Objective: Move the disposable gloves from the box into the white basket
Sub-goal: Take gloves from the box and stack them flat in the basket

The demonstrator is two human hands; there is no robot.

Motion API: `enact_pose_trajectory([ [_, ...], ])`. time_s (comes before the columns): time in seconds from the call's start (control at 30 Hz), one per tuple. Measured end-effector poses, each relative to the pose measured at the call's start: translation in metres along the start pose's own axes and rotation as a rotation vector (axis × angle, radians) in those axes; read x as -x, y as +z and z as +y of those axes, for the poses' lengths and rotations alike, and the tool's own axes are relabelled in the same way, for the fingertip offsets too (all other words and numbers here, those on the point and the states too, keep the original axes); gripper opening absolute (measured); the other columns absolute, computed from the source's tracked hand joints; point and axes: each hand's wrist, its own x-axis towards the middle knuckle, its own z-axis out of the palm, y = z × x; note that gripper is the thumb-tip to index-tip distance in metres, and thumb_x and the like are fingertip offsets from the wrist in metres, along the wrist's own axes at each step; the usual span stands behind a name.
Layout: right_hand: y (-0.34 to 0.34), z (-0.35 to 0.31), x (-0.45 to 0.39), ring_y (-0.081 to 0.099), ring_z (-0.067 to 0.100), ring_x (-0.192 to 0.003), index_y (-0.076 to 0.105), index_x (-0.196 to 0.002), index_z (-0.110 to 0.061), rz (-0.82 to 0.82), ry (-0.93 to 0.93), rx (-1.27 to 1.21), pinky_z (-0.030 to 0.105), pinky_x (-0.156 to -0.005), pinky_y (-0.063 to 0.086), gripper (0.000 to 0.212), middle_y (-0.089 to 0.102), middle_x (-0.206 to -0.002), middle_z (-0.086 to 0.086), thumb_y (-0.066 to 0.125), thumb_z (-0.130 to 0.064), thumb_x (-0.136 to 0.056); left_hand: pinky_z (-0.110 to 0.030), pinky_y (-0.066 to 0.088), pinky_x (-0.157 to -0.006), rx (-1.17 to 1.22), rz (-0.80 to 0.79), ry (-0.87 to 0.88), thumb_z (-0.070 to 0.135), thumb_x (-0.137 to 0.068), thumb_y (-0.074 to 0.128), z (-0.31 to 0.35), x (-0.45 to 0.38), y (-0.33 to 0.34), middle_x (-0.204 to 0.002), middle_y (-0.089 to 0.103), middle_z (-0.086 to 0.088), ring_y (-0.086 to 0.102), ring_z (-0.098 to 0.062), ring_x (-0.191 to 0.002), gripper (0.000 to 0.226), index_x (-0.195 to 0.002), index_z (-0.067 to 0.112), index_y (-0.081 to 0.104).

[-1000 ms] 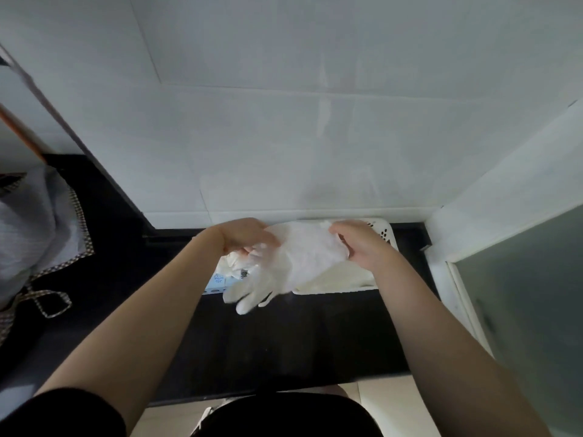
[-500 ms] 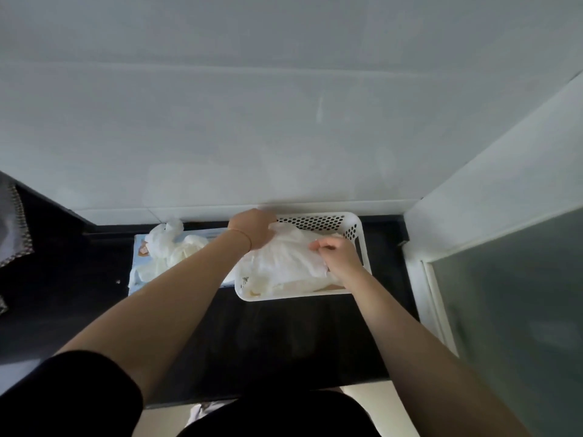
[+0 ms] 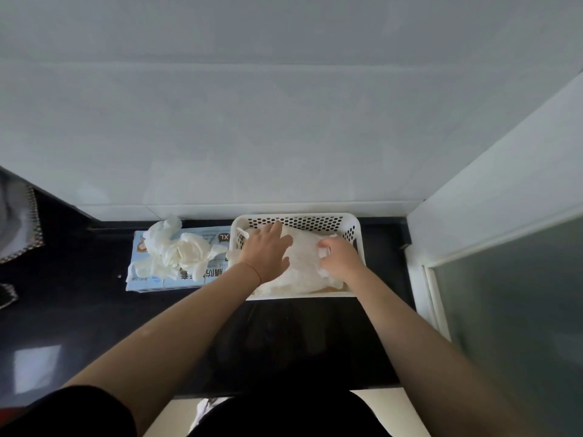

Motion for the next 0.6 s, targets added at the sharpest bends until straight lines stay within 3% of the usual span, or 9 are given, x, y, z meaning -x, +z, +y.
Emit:
enact_pose_trajectory([
  [0.17,-0.005,0.001,-0.001,0.061,0.023,-0.096,0.054,-0.13,-0.009,-0.029,-0.063,0.28,0.029,-0.076,0.048,0.042,0.044,-0.139,0.009,0.052,0.001,-0.09,-0.039,0.048,-0.084,0.085,-0.306,-0.152,0.065,-0.08,0.06,0.003,-0.001,-0.007,-0.138,0.041,-0.008,0.059,-0.031,-0.109,0.085,-0.15,0.035,0.023],
  [0.3,-0.008,0.002,-0.001,0.052,0.018,-0.068,0.05,-0.13,-0.006,-0.039,-0.049,0.441,0.033,-0.065,0.043,0.041,0.029,-0.152,0.013,0.043,0.005,-0.091,-0.034,0.05,-0.076,0.107,-0.408,-0.195,0.057,-0.076,0.072,-0.006,-0.003,-0.008,-0.129,0.055,-0.006,0.063,-0.025,-0.095,0.095,-0.151,0.037,0.017],
  [0.37,-0.008,0.0,0.001,0.057,0.023,-0.077,0.043,-0.137,-0.004,-0.052,-0.043,0.49,0.033,-0.069,0.044,0.047,0.017,-0.158,0.014,0.042,0.006,-0.092,-0.033,0.05,-0.073,0.158,-0.459,-0.207,0.05,-0.074,0.077,-0.01,-0.002,-0.006,-0.119,0.062,-0.004,0.063,-0.022,-0.088,0.1,-0.151,0.038,0.015],
  [0.47,-0.006,-0.003,0.002,0.063,0.03,-0.1,0.034,-0.144,-0.002,-0.056,-0.04,0.55,0.035,-0.08,0.049,0.054,0.009,-0.16,0.019,0.046,0.006,-0.092,-0.036,0.052,-0.08,0.161,-0.497,-0.211,0.041,-0.07,0.083,-0.014,-0.002,-0.005,-0.127,0.06,-0.006,0.064,-0.026,-0.1,0.114,-0.153,0.038,0.005],
  [0.6,-0.003,-0.005,0.006,0.062,0.03,-0.108,0.034,-0.143,-0.001,-0.006,-0.061,0.597,0.035,-0.089,0.049,0.051,0.019,-0.156,0.022,0.047,0.001,-0.094,-0.039,0.049,-0.091,0.137,-0.528,-0.206,0.031,-0.069,0.086,-0.012,-0.001,-0.002,-0.133,0.057,-0.008,0.062,-0.029,-0.11,0.127,-0.154,0.036,-0.009],
])
